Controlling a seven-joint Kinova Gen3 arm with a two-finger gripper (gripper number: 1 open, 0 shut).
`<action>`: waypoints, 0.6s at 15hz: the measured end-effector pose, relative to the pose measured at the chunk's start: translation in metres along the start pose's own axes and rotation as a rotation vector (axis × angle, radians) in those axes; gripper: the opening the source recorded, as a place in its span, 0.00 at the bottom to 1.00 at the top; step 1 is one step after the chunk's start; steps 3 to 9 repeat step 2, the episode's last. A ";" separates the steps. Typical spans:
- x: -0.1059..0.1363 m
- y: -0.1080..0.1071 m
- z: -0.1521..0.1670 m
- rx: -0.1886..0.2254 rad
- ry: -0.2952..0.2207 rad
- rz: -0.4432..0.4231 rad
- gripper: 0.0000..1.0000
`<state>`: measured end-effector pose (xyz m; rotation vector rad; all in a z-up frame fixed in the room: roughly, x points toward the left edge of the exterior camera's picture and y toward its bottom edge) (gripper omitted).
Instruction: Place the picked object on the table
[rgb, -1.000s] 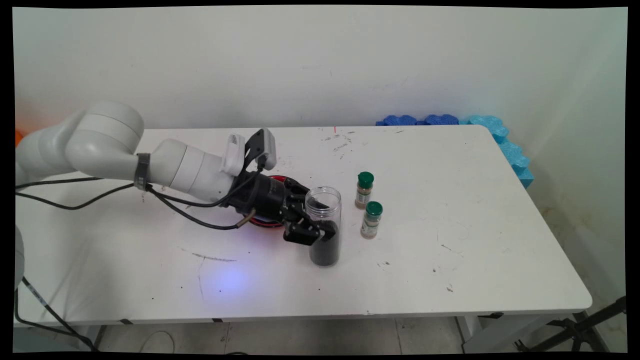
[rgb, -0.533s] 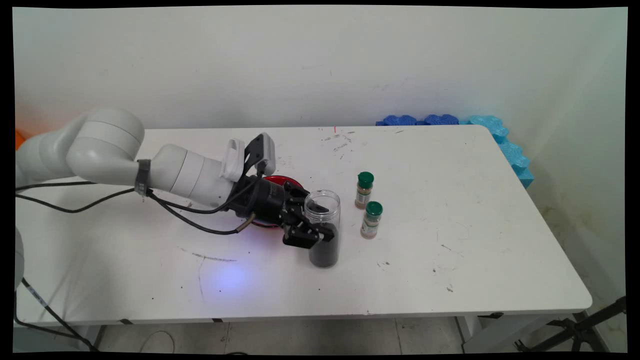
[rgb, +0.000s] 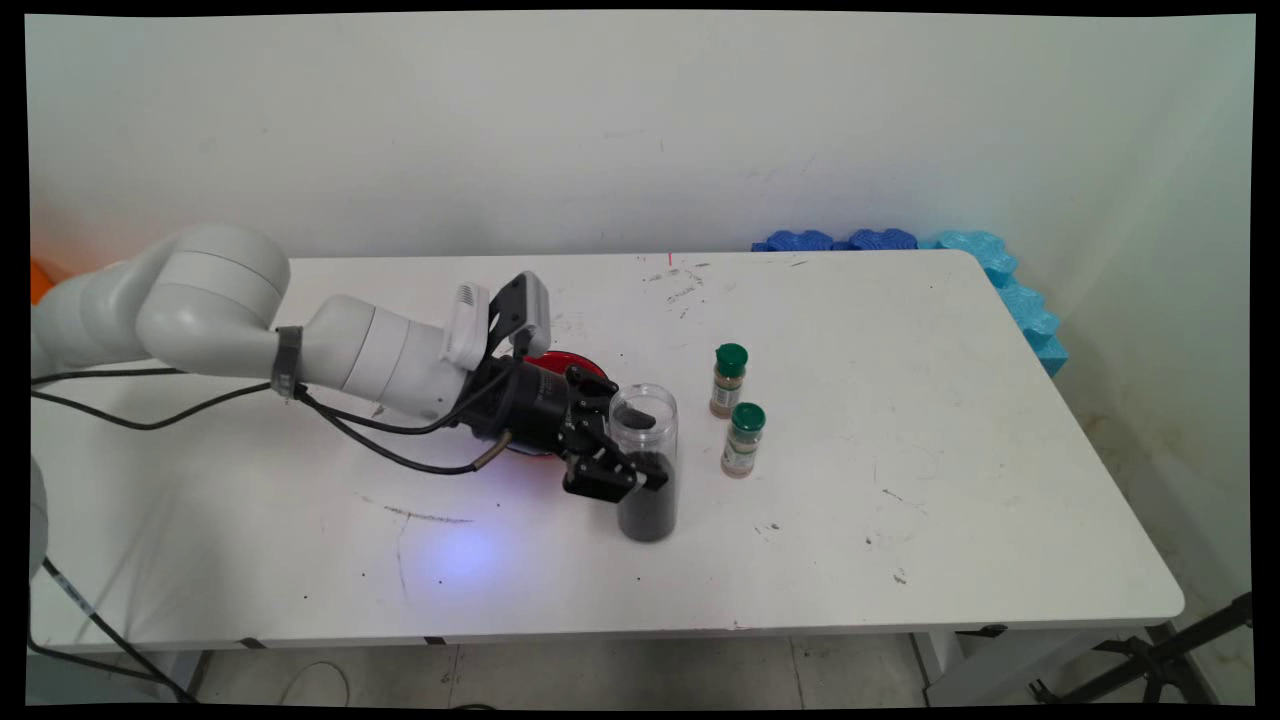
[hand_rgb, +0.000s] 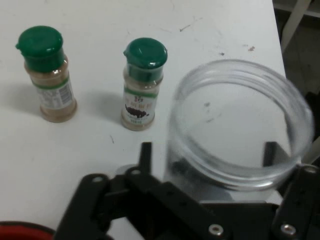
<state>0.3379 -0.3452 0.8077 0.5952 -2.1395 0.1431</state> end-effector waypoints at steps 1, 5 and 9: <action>-0.001 0.000 0.000 0.000 0.001 -0.002 1.00; -0.001 0.000 0.000 -0.001 0.002 -0.003 1.00; -0.001 0.000 0.000 -0.001 0.002 -0.003 1.00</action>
